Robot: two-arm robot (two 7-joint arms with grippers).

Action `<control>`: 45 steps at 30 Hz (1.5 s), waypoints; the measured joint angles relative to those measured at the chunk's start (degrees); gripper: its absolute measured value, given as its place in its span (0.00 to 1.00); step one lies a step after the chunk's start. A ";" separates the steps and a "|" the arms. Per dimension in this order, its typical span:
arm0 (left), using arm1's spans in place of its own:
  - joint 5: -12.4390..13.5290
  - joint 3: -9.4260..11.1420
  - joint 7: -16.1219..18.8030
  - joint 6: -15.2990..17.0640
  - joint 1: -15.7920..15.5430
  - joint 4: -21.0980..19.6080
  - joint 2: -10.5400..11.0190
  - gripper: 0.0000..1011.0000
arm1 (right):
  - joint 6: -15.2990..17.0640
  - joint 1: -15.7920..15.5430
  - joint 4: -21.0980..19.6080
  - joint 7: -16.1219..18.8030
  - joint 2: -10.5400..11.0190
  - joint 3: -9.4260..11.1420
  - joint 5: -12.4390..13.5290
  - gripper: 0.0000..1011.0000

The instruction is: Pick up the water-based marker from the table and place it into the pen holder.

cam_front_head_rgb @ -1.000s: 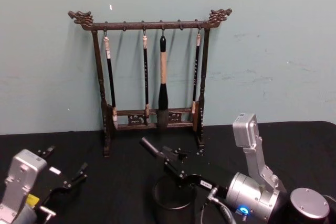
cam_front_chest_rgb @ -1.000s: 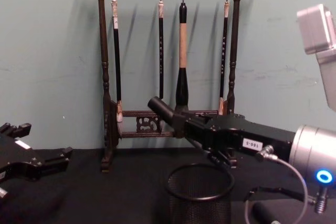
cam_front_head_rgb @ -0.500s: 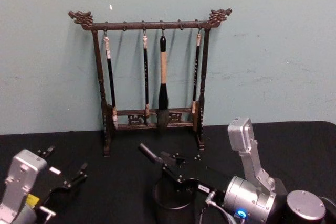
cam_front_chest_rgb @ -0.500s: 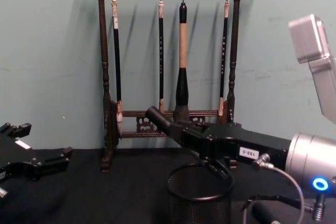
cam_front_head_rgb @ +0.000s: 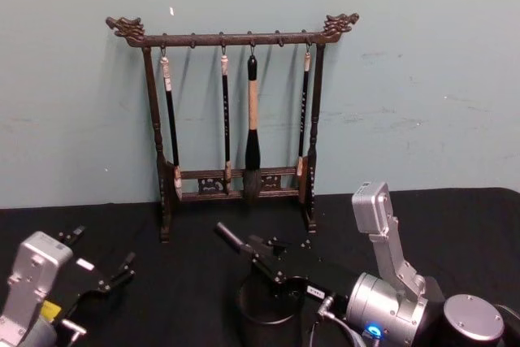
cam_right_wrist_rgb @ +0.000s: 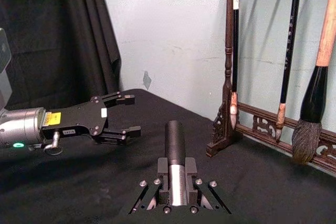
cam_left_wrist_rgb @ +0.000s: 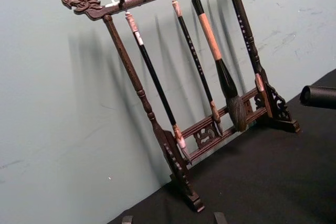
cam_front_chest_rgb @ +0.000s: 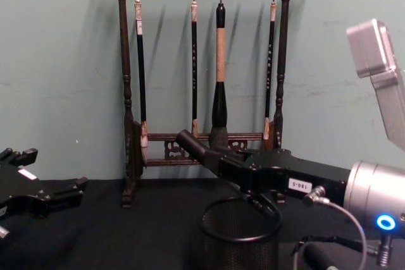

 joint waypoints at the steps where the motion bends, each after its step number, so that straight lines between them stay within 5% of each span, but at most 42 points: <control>1: 0.00 0.00 0.00 0.00 0.00 0.00 0.00 0.99 | 0.00 0.00 -0.02 0.00 0.00 0.01 -0.01 0.19; 11: 0.00 0.00 0.00 0.00 0.00 0.00 0.00 0.99 | 0.00 -0.05 -0.07 0.00 0.00 0.07 -0.06 0.20; 37: 0.00 0.00 0.00 0.00 0.00 0.00 0.00 0.99 | -0.01 -0.08 -0.08 0.00 0.00 0.08 -0.05 0.98; 45: 0.00 0.00 0.00 0.00 0.00 0.00 0.00 0.99 | -0.01 -0.41 -0.97 -0.92 0.40 0.23 -0.26 0.99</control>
